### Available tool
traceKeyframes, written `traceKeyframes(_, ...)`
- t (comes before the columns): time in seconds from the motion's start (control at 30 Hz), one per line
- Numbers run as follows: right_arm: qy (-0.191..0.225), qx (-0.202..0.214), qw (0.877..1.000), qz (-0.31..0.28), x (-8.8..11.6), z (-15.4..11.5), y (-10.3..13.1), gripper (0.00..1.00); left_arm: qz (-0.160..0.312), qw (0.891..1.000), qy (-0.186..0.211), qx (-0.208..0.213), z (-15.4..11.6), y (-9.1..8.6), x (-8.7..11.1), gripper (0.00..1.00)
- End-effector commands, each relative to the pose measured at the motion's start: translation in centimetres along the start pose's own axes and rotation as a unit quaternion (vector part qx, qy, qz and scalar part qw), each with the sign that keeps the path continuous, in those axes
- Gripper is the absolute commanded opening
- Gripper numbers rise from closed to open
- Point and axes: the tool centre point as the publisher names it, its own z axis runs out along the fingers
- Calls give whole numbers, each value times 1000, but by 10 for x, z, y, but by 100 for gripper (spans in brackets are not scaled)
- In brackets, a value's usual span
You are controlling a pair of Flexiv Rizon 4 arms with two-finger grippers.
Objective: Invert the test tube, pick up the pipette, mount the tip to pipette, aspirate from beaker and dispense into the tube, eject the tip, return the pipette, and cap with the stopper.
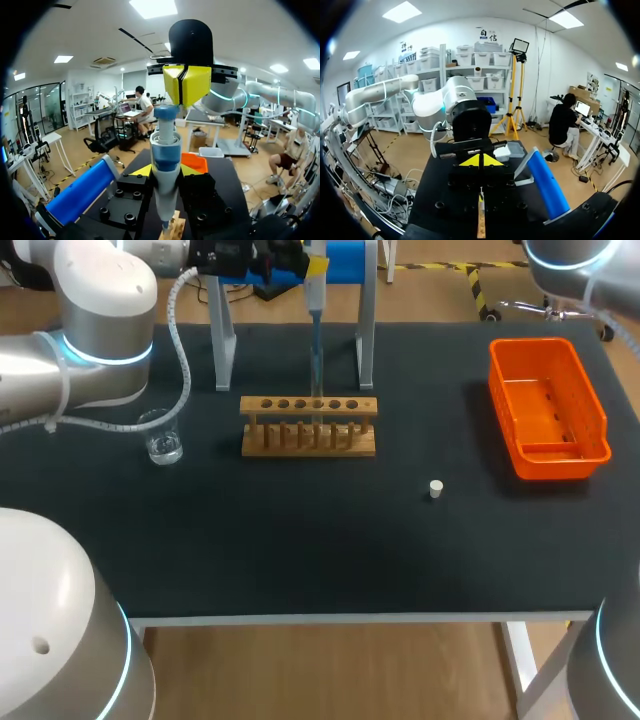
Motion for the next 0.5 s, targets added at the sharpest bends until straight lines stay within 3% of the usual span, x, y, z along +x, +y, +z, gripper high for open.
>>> traceKeyframes(0.03,-2,-1,1000,-4,4,-6,1,0,0,1000,-1,0,0,-2,0,0)
traceKeyframes(0.2,-3,-4,1000,-10,7,-15,5,0,0,1000,-1,0,0,-2,0,0)
traceKeyframes(0.27,-5,-5,1000,-14,8,-18,5,49,0,1000,-1,0,0,-2,0,0)
traceKeyframes(0.37,-7,-4,1000,-17,8,-24,3,68,0,1000,-1,0,0,-2,0,0)
traceKeyframes(0.4,-8,-4,1000,-17,8,-25,3,80,0,1000,-1,0,0,-2,0,0)
traceKeyframes(0.43,-9,-4,1000,-16,8,-27,2,99,0,1000,-1,0,0,-2,0,0)
traceKeyframes(0.5,-10,-5,1000,-17,9,-29,1,100,0,1000,-1,0,0,-2,0,0)
